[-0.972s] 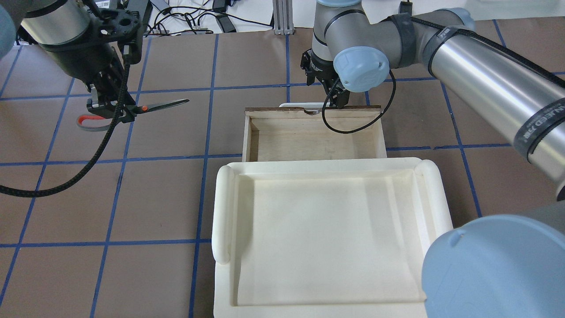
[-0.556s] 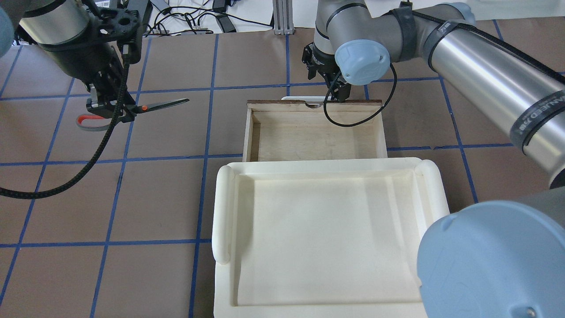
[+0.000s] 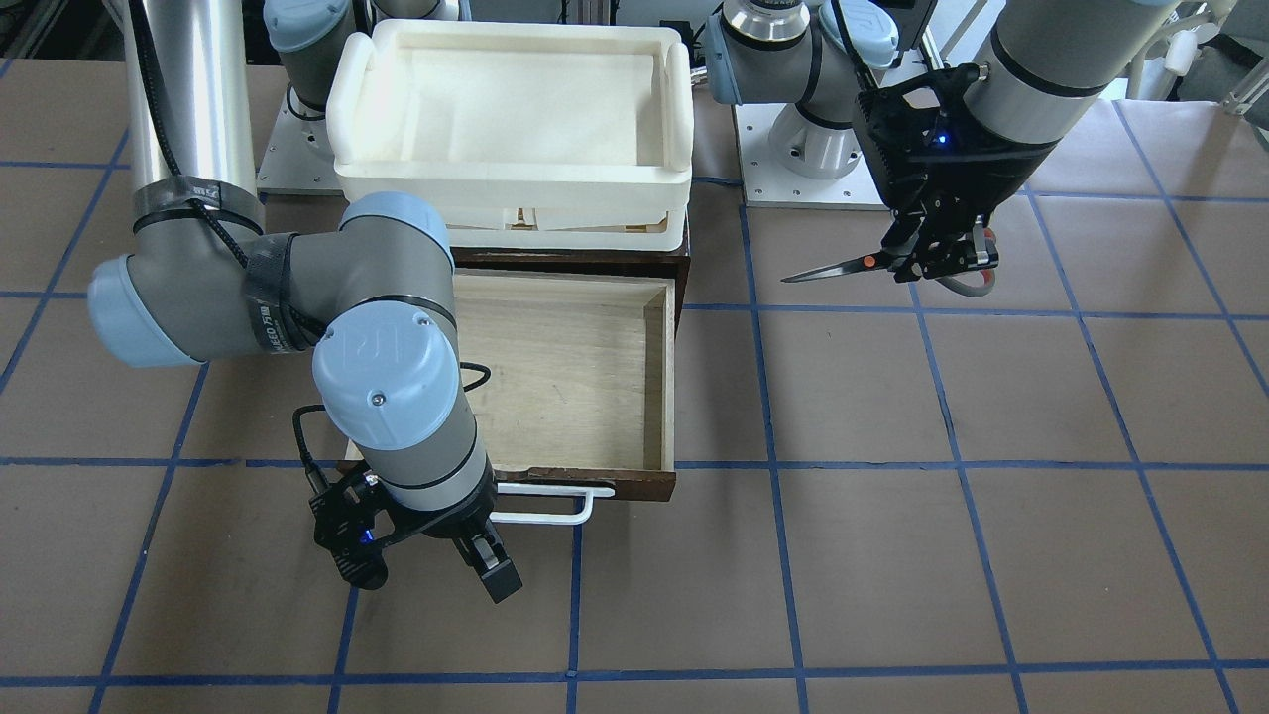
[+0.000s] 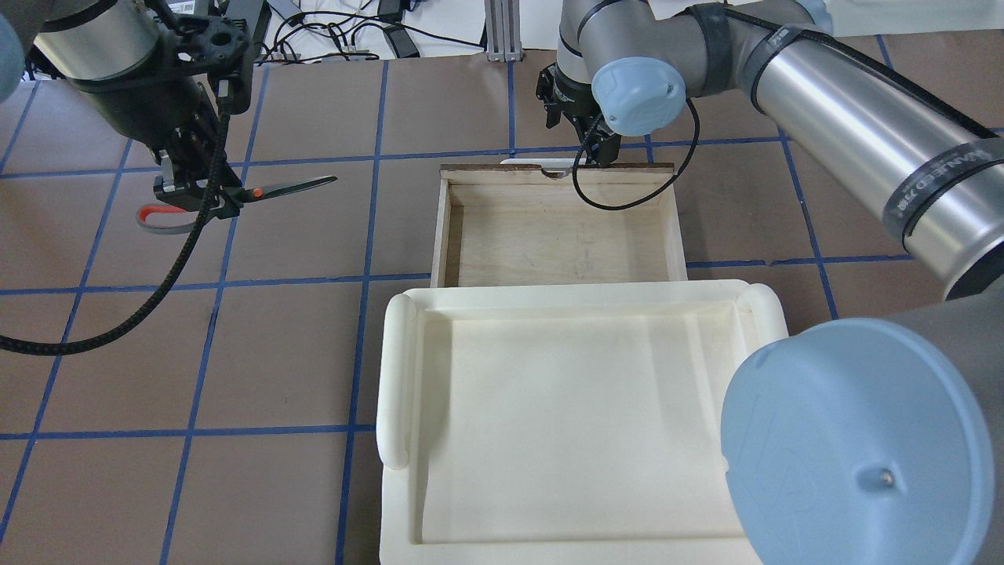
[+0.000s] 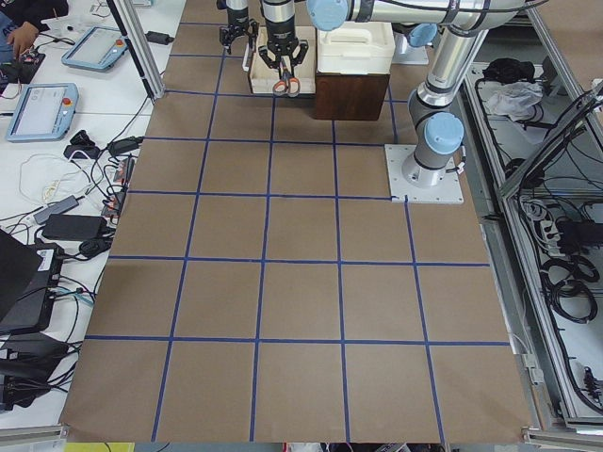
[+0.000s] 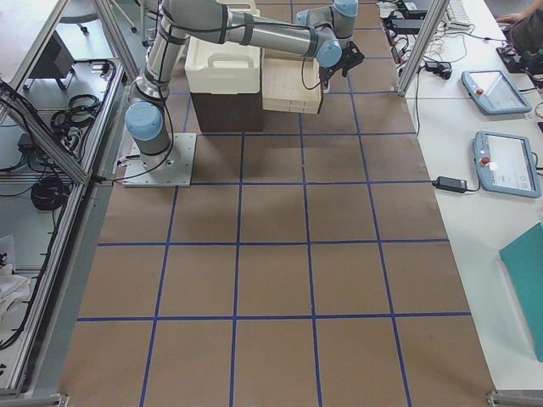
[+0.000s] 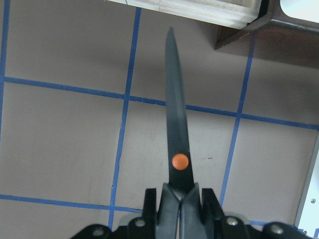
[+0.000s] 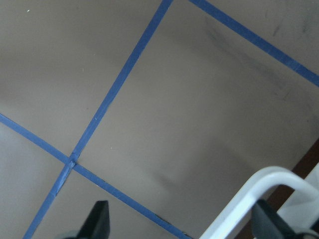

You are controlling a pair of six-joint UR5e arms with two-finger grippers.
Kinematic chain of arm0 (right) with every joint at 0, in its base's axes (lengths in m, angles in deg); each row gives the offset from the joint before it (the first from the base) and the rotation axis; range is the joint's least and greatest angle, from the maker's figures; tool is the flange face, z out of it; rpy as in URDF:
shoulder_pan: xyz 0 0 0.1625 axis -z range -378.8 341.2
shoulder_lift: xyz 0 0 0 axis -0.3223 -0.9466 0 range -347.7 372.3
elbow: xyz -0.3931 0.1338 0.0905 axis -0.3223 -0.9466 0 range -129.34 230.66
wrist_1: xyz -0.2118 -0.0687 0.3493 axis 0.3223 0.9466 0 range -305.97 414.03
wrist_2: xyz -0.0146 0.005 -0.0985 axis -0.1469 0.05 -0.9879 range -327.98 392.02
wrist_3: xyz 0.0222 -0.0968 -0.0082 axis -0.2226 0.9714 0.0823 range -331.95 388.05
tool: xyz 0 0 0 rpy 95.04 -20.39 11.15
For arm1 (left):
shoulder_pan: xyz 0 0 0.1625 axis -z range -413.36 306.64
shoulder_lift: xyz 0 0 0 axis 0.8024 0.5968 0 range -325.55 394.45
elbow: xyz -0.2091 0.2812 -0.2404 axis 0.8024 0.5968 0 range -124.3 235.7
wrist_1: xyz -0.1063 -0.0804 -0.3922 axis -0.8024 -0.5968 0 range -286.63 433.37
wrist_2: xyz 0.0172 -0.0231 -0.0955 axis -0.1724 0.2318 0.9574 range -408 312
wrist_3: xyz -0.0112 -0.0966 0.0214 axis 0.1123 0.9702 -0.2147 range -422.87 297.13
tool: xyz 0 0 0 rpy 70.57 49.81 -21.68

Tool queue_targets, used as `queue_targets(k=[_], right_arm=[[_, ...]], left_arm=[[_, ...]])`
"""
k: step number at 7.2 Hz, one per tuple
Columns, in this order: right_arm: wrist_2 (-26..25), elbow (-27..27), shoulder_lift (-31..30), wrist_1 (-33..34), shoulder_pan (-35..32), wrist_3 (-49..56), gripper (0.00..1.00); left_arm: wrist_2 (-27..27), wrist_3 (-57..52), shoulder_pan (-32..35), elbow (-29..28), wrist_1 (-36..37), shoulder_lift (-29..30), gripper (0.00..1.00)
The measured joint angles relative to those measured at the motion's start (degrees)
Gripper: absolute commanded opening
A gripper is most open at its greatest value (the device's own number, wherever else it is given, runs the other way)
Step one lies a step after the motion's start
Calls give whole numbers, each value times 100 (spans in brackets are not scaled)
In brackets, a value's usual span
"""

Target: Place scissors in drawer with both arms

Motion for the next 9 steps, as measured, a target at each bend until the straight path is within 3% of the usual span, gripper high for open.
queue_targets(k=[9], right_arm=[[79, -64, 76, -186, 17, 29, 100]], left_arm=[[-23, 8, 0, 3, -1, 16, 0]])
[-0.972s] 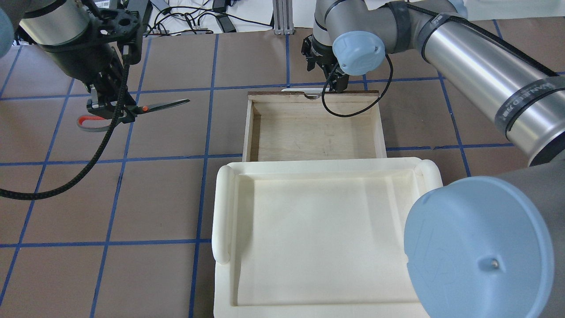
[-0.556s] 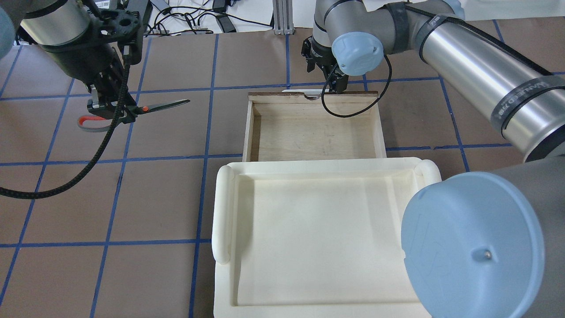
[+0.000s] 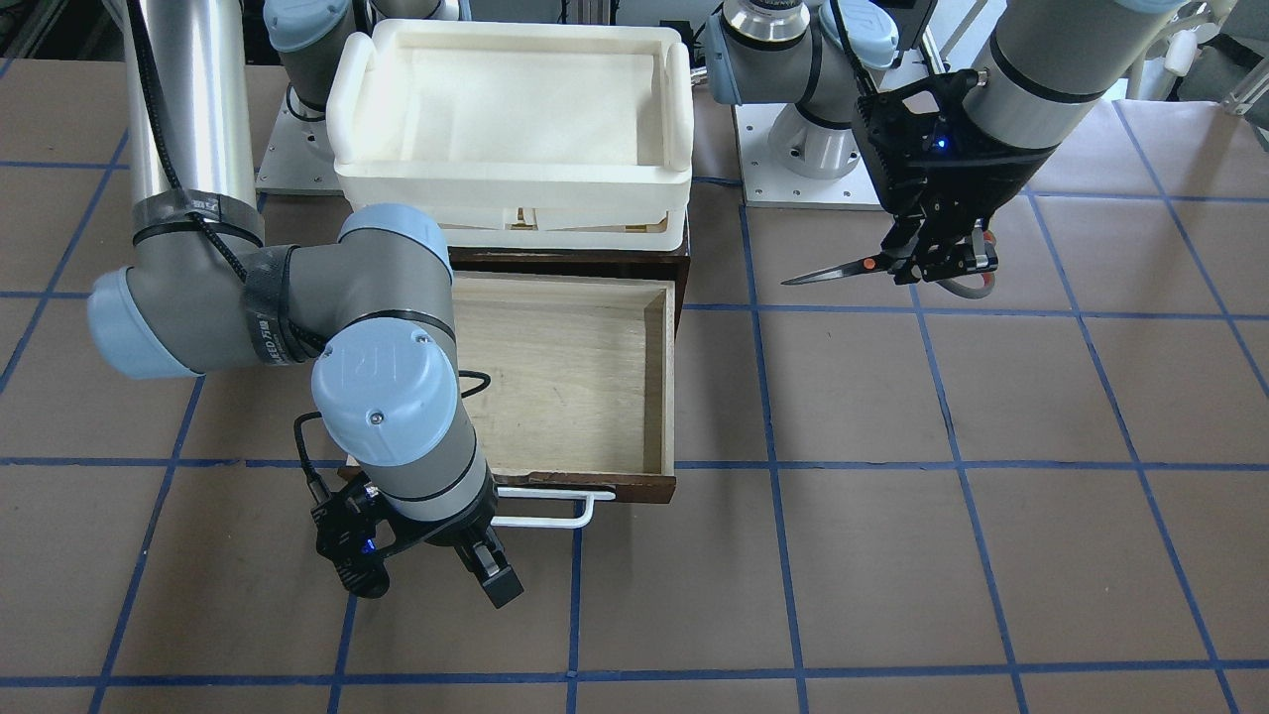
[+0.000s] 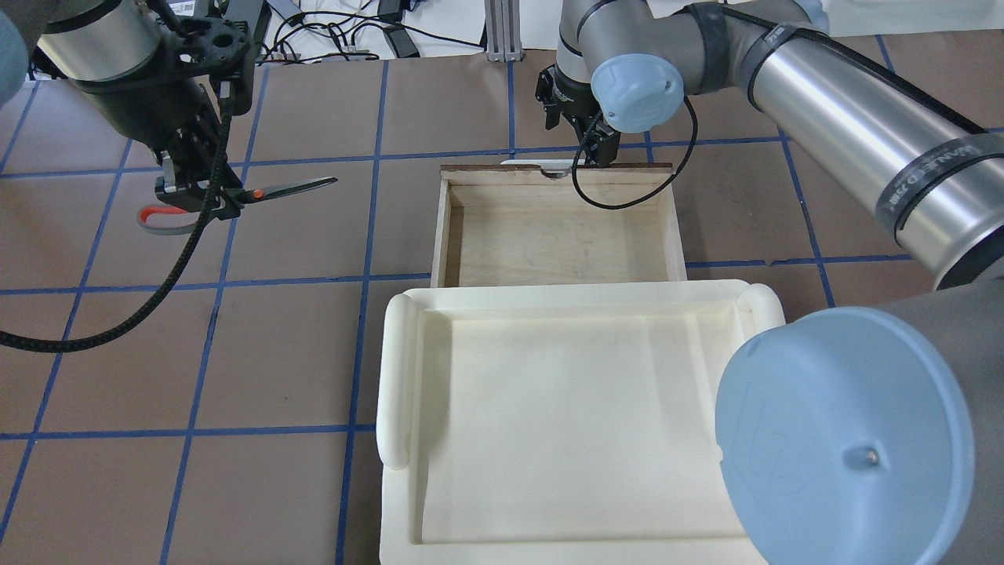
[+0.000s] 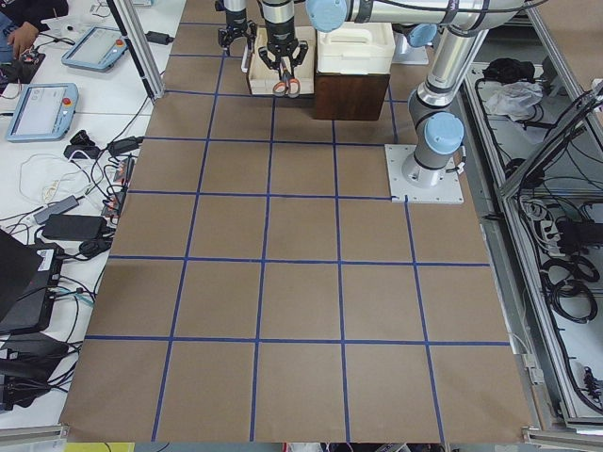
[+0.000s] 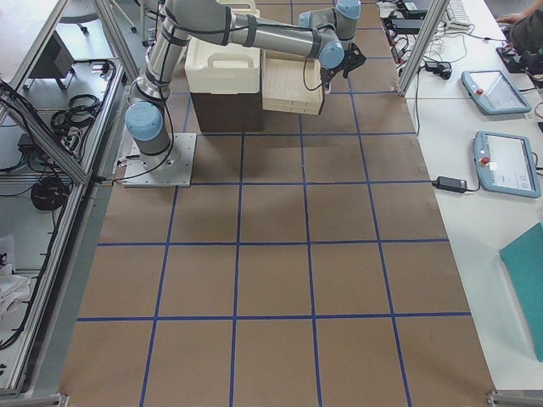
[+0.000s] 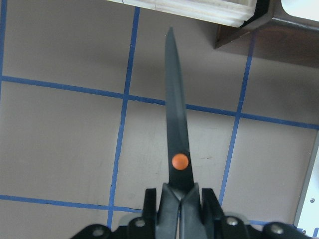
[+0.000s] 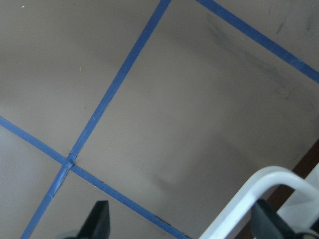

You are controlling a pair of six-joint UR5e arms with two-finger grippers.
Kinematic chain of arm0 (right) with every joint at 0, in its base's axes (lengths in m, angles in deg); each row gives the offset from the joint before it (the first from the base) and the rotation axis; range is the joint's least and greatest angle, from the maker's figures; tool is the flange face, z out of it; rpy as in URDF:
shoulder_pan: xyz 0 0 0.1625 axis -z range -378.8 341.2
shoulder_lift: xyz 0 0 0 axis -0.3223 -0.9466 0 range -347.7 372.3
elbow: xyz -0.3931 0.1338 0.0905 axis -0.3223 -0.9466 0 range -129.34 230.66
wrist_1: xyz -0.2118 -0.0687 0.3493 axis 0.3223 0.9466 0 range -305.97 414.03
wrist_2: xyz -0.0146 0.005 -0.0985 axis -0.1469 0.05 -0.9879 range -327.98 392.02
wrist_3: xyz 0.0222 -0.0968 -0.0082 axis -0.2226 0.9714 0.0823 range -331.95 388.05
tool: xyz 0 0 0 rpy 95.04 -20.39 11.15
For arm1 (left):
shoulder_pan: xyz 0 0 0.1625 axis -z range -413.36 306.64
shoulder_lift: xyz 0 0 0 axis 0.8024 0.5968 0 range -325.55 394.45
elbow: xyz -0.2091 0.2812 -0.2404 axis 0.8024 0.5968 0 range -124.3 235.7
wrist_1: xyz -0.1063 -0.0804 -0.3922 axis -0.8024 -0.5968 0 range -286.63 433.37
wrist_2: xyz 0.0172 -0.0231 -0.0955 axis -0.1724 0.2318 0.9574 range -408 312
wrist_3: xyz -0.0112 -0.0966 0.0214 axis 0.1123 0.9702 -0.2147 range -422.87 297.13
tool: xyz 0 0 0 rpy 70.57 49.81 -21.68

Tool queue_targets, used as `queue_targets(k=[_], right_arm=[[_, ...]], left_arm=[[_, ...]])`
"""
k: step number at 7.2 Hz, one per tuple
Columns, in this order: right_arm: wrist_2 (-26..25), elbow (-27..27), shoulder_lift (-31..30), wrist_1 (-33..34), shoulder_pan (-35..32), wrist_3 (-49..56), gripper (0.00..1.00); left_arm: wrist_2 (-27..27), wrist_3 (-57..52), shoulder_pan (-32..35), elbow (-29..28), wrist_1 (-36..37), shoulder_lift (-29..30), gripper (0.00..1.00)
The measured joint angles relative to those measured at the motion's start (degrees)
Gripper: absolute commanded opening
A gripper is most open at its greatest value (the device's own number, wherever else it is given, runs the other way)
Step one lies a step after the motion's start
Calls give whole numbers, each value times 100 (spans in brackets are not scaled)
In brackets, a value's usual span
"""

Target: Place scissors in drawer with both arms

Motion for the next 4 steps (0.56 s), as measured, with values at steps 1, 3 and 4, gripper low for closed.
queue_targets(k=[1, 3, 4], right_arm=[[24, 10, -30, -164, 1, 4, 100], [43, 19, -147, -487, 6, 6, 100], [47, 22, -185, -590, 5, 6, 100]], left_arm=[[-3, 0, 0, 0, 0, -5, 0], [-7, 0, 0, 0, 0, -11, 0], [-10, 0, 0, 0, 0, -14, 0]])
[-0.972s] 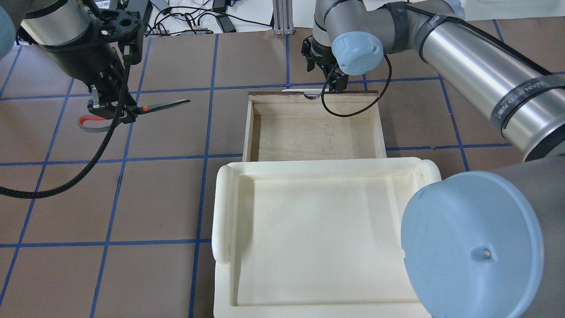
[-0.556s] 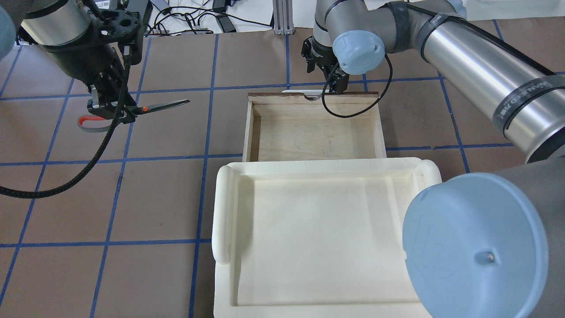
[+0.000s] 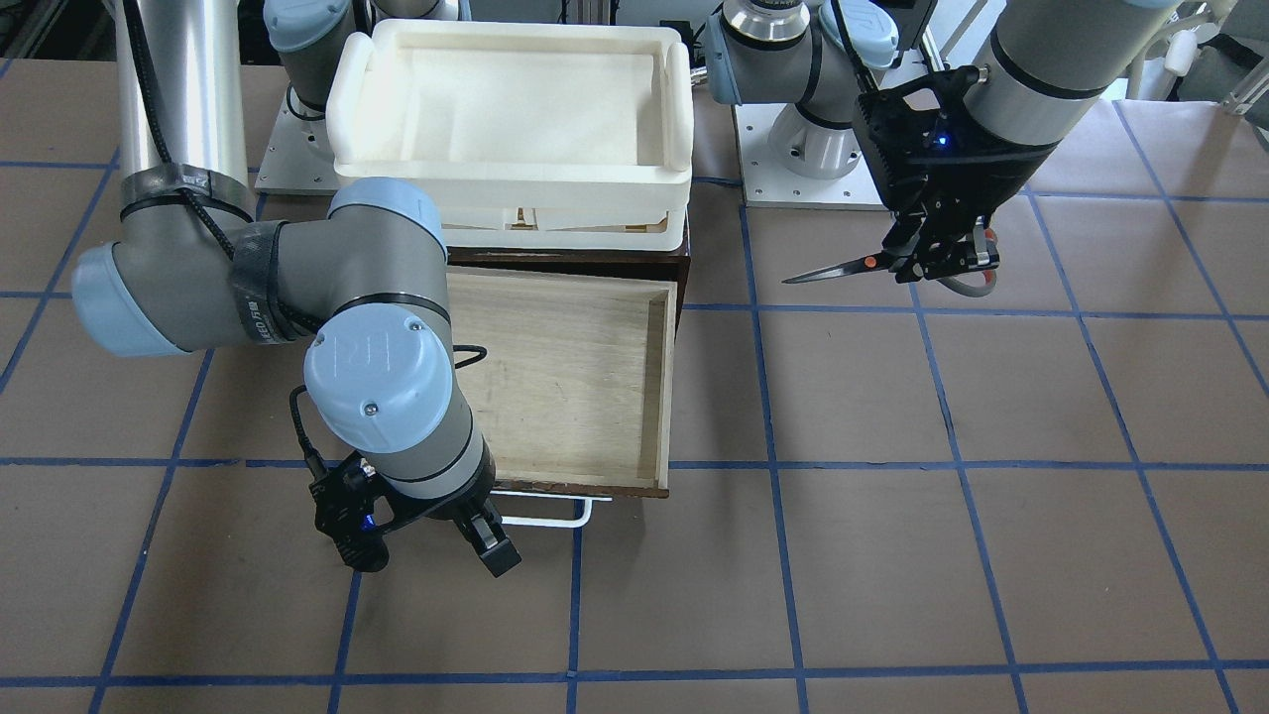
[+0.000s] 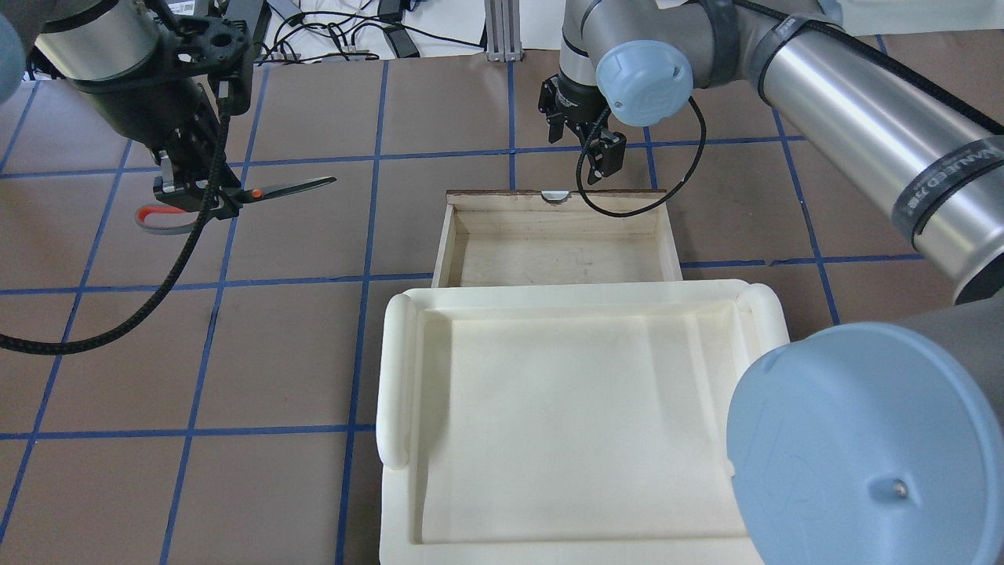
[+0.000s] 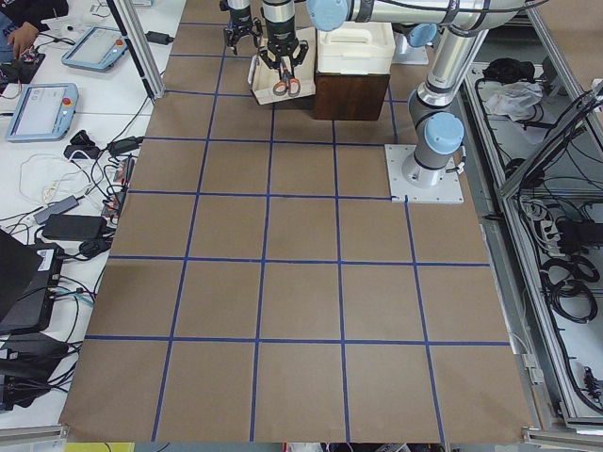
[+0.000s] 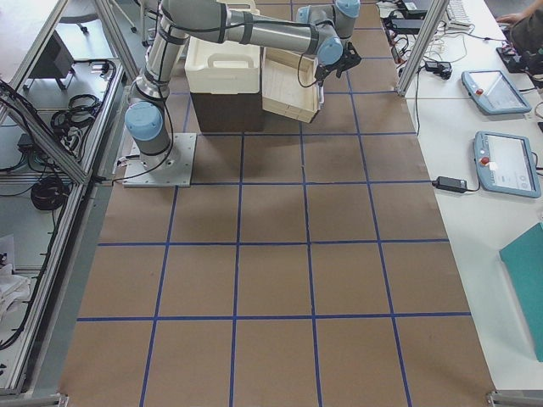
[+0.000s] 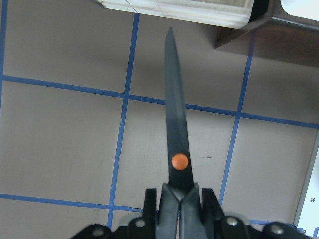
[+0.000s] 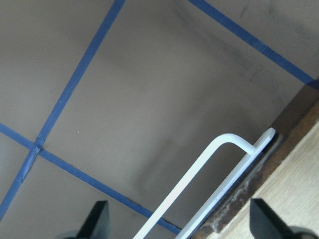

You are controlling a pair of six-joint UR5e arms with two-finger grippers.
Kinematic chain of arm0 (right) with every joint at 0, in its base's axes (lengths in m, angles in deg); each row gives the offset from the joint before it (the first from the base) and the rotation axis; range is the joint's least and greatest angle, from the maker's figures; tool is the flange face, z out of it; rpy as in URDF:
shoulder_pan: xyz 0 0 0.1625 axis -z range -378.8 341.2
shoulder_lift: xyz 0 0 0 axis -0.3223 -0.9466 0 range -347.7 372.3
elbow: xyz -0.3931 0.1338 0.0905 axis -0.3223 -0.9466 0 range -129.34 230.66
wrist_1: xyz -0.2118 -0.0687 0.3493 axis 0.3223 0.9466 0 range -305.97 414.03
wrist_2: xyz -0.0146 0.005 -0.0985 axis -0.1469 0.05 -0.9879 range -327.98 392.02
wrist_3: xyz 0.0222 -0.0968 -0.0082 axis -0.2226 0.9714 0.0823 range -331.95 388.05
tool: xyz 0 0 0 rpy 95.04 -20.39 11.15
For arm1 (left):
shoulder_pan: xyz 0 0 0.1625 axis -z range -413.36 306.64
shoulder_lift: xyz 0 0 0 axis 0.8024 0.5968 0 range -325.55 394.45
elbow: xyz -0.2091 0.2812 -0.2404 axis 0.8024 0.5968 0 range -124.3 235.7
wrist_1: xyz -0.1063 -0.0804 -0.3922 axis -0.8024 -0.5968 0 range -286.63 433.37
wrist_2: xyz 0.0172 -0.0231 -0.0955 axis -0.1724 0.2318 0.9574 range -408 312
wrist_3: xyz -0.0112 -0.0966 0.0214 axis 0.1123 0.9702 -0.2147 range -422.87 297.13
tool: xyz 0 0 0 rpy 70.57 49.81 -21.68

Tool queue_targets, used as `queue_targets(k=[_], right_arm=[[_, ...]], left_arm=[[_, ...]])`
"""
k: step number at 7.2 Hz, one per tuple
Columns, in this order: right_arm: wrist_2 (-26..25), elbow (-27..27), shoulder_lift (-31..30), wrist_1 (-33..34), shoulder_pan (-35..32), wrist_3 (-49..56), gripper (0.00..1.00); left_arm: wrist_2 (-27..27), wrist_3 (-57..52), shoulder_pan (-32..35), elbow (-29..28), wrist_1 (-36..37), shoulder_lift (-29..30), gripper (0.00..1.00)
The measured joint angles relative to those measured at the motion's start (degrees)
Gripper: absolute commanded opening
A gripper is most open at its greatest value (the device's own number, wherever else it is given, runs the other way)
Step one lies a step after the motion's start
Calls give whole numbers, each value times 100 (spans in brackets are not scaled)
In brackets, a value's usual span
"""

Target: Place scissors in drawer with both arms

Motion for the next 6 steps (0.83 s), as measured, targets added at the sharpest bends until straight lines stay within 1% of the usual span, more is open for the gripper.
queue_targets(k=[3, 4, 5, 6], right_arm=[[2, -9, -175, -163, 83, 181, 100], [2, -10, -443, -432, 193, 502, 100], [-2, -5, -804, -827, 307, 965, 100], [-10, 3, -1219, -1278, 410, 1519, 100]], left_arm=[[13, 2, 0, 0, 0, 5, 0], [25, 6, 0, 0, 0, 22, 0], [46, 6, 2, 0, 2, 52, 0], [183, -22, 4, -2, 0, 110, 0]])
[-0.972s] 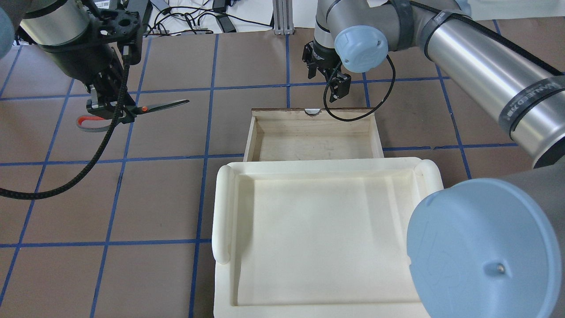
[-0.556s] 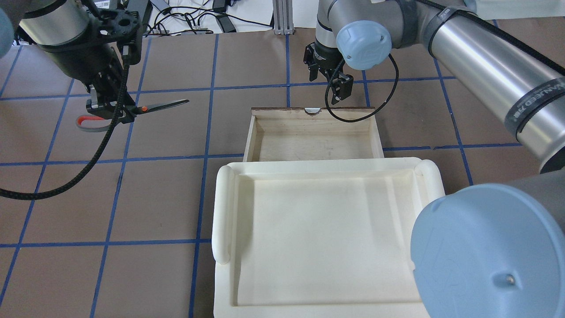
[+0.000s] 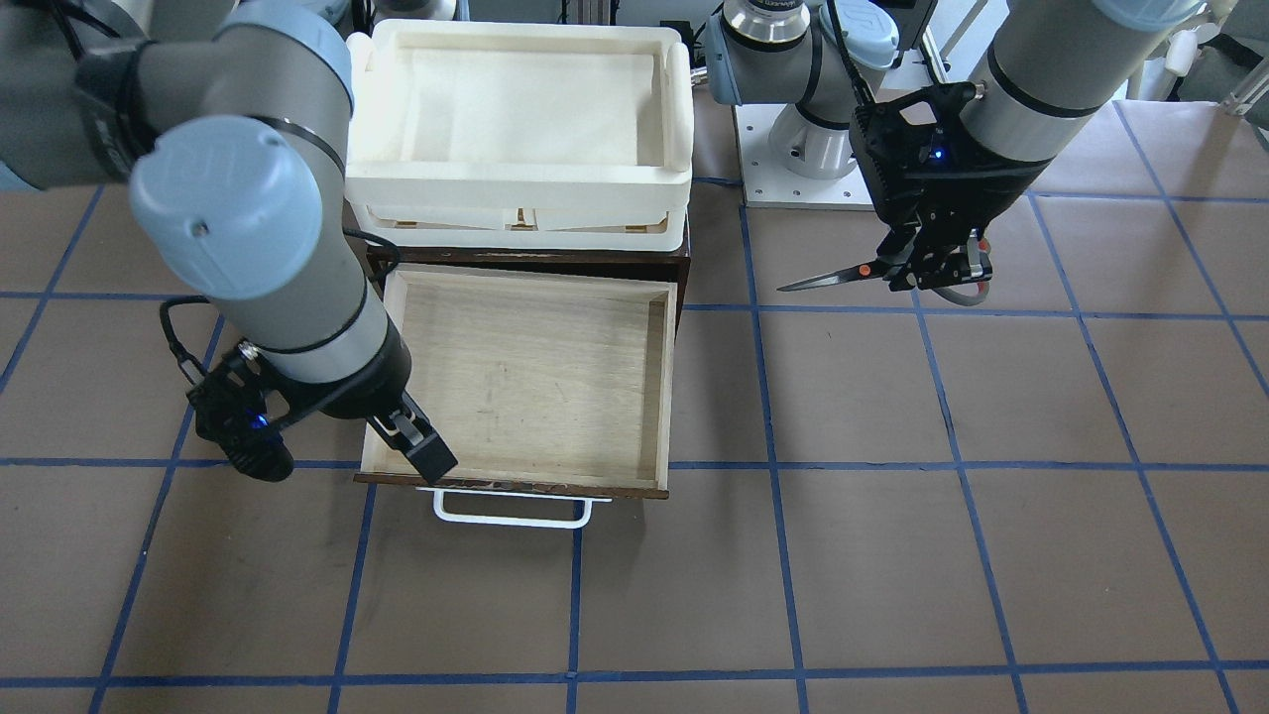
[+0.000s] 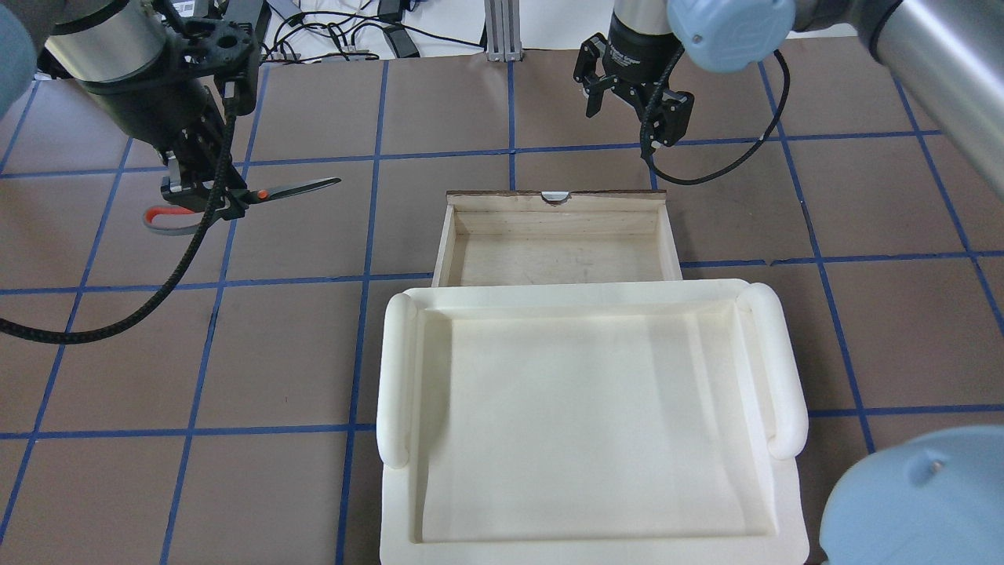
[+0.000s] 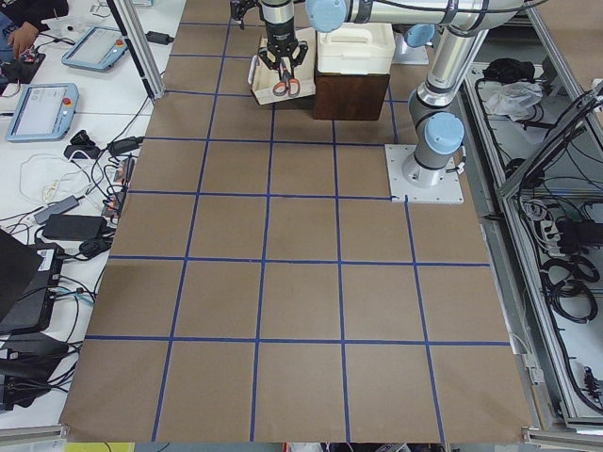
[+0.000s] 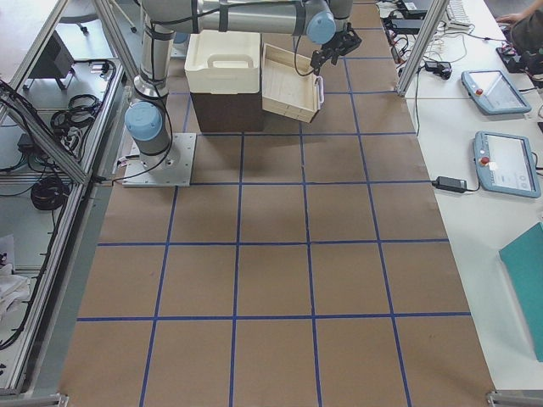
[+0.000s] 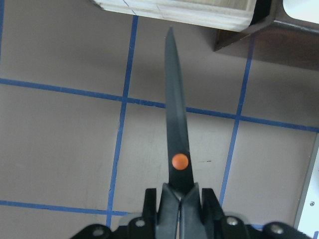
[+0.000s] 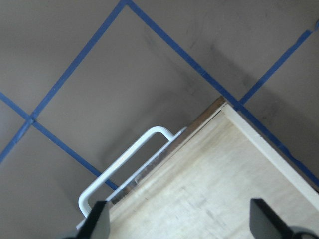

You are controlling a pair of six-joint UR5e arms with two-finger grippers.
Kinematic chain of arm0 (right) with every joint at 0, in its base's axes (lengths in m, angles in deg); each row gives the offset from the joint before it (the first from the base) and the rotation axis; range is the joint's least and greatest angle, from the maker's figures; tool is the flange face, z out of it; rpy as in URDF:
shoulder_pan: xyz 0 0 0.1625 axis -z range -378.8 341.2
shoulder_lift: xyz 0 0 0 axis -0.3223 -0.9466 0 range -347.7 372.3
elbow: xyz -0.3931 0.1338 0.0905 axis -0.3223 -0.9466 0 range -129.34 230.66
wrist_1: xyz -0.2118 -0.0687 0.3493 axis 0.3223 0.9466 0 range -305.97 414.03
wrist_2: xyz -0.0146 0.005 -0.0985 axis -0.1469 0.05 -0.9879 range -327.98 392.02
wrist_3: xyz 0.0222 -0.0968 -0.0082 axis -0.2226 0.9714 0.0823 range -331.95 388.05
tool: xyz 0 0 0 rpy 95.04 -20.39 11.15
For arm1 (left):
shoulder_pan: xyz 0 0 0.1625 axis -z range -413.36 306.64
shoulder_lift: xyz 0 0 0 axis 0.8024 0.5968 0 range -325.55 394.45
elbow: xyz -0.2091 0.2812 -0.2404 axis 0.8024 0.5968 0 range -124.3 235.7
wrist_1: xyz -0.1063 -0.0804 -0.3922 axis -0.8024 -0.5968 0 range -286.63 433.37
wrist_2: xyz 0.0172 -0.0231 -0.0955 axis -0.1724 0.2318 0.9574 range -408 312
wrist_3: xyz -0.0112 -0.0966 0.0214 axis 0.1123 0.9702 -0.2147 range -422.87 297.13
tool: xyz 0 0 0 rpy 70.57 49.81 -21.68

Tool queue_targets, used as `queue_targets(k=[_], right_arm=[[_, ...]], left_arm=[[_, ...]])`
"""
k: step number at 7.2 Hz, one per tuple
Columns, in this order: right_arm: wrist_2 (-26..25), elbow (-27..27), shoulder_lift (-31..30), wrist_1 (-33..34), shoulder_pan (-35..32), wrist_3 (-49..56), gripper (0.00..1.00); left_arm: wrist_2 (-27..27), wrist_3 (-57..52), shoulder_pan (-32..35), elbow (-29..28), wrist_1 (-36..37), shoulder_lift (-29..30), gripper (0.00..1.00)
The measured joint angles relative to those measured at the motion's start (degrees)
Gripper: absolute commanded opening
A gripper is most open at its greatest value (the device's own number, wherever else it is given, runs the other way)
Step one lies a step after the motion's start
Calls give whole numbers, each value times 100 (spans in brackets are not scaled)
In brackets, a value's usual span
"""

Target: Place scissors in drawer with both arms

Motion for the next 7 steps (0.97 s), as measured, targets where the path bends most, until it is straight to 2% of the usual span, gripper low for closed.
queue_targets(k=[3, 7], right_arm=[[-64, 41, -1098, -1173, 126, 1271, 100], [-99, 124, -1621, -1686, 151, 2954, 100]], left_arm=[[652, -183, 274, -134, -27, 410, 0], [854, 145, 965, -916, -8, 1217, 0]])
